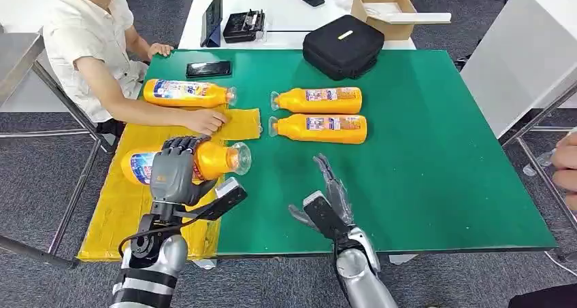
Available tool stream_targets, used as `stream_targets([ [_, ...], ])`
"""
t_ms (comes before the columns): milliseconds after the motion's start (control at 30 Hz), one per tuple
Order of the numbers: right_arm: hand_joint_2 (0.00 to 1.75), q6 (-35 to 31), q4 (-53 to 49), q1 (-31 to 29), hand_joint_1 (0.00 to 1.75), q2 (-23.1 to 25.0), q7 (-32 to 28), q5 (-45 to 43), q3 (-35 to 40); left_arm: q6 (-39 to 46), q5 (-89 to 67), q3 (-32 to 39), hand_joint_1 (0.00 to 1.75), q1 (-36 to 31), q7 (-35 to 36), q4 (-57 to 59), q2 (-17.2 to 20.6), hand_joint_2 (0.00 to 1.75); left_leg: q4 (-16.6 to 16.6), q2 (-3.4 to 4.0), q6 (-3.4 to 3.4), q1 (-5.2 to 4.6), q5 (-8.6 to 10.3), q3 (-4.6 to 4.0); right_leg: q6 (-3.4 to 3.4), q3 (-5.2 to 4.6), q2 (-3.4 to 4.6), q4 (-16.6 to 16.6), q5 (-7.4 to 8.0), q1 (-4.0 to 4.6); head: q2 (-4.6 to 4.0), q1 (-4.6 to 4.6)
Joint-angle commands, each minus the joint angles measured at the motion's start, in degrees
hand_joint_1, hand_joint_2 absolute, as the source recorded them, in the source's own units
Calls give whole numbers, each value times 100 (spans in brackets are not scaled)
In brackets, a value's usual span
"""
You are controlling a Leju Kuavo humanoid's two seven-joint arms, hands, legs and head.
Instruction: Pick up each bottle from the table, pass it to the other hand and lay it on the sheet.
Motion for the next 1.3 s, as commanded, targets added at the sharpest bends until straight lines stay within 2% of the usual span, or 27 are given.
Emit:
stream_targets([
  [33,175,198,-1891,516,0,-215,-383,-636,-459,-338,-13,396,175,-303,145,312,275,175,-1,0,-1,1,-3,9,-18,11,-8,0,-5,4,0,0],
  [100,175,477,-2403,813,0,-300,-428,-913,-652,-770,643,674,175,-197,-63,81,132,175,1,2,-2,3,-10,20,-30,23,-11,1,-13,8,0,0],
  [200,175,741,-2493,958,0,-455,-517,-1079,-790,-916,381,618,175,-244,-9,467,316,175,-1,-5,-1,3,-13,24,-27,32,-15,-4,-15,8,0,0],
  [233,175,789,-2399,935,0,-538,-544,-1084,-789,-1144,109,592,175,-334,241,844,411,175,-6,-7,0,1,-7,20,-20,26,-14,-8,-9,5,0,0],
  [300,175,834,-1916,725,0,-521,-663,-1116,-844,-656,16,737,175,-724,256,2005,498,175,-15,-8,-1,0,-2,33,-25,40,-17,-16,-6,5,0,0],
  [367,175,788,-1719,656,0,-484,-772,-1031,-768,-288,-194,869,175,-934,340,2575,545,175,-24,2,-4,3,3,42,-30,48,-6,-27,4,9,0,0],
  [400,175,676,-1703,660,0,-448,-802,-936,-724,-184,56,1274,175,-1038,532,2711,412,175,-21,11,-4,2,1,40,-32,42,2,-22,5,8,0,-2],
  [467,175,663,-1782,701,0,-423,-769,-959,-692,30,-877,1161,175,-1140,883,2873,648,175,-7,8,-4,4,0,12,-20,13,1,-8,4,8,0,0],
  [600,175,607,-1802,824,0,-400,-706,-1023,-763,196,-1158,1158,175,-1209,1032,3296,894,175,-10,19,-6,9,0,25,-28,23,7,-13,5,15,0,0],
  [767,175,631,-1640,822,0,-359,-747,-1080,-808,-44,-1158,1250,175,-1328,941,3684,906,175,-9,9,-5,6,1,25,-17,26,1,-7,-1,9,0,0],
  [867,175,618,-1547,795,0,-349,-790,-1075,-815,20,-1158,958,175,-1431,953,3987,979,175,-8,10,-6,6,1,22,-17,24,3,-6,0,8,0,0],
  [1200,175,615,-1557,813,0,-346,-792,-1071,-832,5,-1094,1095,175,-1399,876,4038,877,175,-11,15,-9,8,5,35,-28,31,4,-8,4,12,0,0],
  [1300,175,615,-1571,804,0,-324,-790,-1070,-840,-12,-1158,942,175,-1347,894,4126,885,175,-8,13,-7,5,5,32,-19,28,5,-3,3,8,0,0],
])
